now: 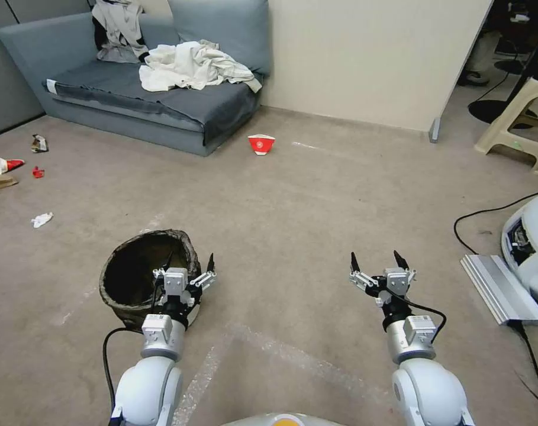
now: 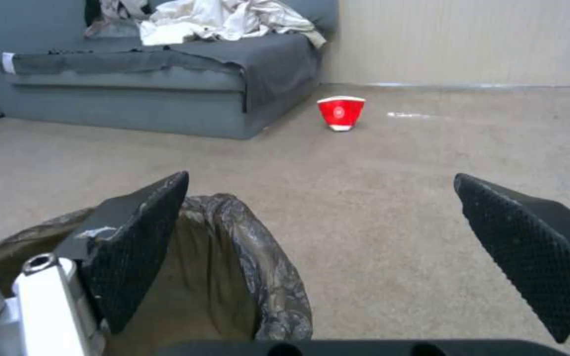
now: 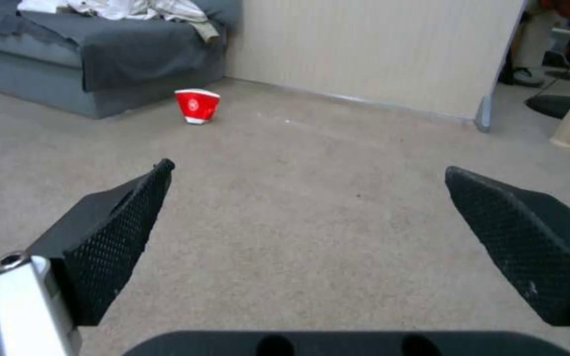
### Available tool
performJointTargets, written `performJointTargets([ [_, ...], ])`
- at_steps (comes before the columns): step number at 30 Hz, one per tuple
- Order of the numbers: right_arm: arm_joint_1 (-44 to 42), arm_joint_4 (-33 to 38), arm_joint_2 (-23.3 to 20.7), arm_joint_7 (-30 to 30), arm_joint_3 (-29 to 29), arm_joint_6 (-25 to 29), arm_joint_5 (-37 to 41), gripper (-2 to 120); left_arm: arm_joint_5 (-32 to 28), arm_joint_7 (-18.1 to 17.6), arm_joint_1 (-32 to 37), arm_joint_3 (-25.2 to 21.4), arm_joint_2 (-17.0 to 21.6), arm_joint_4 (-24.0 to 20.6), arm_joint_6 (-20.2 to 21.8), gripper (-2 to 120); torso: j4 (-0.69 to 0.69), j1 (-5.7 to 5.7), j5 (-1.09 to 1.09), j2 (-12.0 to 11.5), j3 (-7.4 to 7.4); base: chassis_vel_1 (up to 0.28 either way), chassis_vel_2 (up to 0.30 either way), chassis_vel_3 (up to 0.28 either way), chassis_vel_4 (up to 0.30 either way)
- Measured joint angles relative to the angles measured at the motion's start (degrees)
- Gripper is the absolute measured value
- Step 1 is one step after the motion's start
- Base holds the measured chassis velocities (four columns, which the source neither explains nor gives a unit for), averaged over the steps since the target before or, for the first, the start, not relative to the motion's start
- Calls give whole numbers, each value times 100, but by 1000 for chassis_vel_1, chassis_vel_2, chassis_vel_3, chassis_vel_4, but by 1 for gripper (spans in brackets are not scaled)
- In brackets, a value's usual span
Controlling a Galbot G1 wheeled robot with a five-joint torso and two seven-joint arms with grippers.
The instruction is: Pick up the trash can from the floor.
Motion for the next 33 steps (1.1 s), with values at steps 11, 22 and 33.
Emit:
performJointTargets([
  [11, 0, 0, 0, 0, 0, 0, 0, 100, 0, 0, 0, 0, 0, 0, 0, 100, 0, 0, 0, 0, 0, 0, 0, 0, 0],
  [22, 0, 0, 0, 0, 0, 0, 0, 100, 0, 0, 0, 0, 0, 0, 0, 100, 0, 0, 0, 0, 0, 0, 0, 0, 0],
  [33, -136, 628, 154, 14, -170, -261, 0, 100, 13, -4, 138, -54, -29, -187, -3, 100, -1, 1, -3, 0, 0, 0, 0, 0, 0],
])
